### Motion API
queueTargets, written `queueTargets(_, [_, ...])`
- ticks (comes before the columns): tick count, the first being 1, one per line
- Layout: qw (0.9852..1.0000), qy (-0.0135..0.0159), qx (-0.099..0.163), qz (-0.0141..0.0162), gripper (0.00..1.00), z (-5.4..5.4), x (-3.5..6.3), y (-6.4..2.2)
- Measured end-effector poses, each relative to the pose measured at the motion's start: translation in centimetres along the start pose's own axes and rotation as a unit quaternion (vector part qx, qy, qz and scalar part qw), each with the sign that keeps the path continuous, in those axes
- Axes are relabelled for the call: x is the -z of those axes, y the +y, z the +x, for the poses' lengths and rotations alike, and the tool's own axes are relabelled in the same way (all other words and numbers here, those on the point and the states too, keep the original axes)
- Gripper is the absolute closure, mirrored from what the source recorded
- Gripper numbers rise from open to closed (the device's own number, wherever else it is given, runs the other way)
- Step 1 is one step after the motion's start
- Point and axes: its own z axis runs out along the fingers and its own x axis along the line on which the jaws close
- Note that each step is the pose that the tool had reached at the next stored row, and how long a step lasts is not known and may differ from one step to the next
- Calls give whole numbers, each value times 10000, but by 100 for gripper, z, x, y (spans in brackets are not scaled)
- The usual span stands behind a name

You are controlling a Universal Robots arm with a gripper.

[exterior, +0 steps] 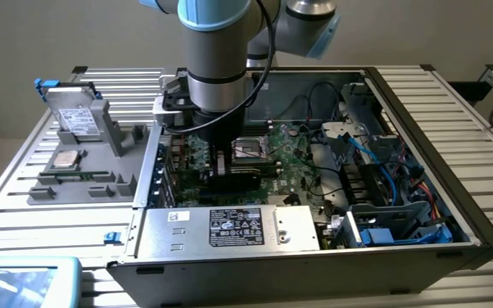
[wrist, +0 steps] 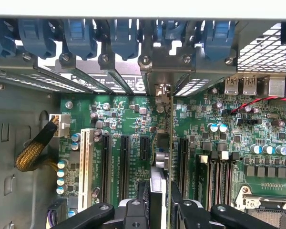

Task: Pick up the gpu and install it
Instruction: 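Insert the gpu into the slot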

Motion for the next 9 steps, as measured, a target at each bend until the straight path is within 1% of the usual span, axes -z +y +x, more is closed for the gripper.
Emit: queueTargets(9, [10000, -1, 0, 0, 72, 0, -6, 0])
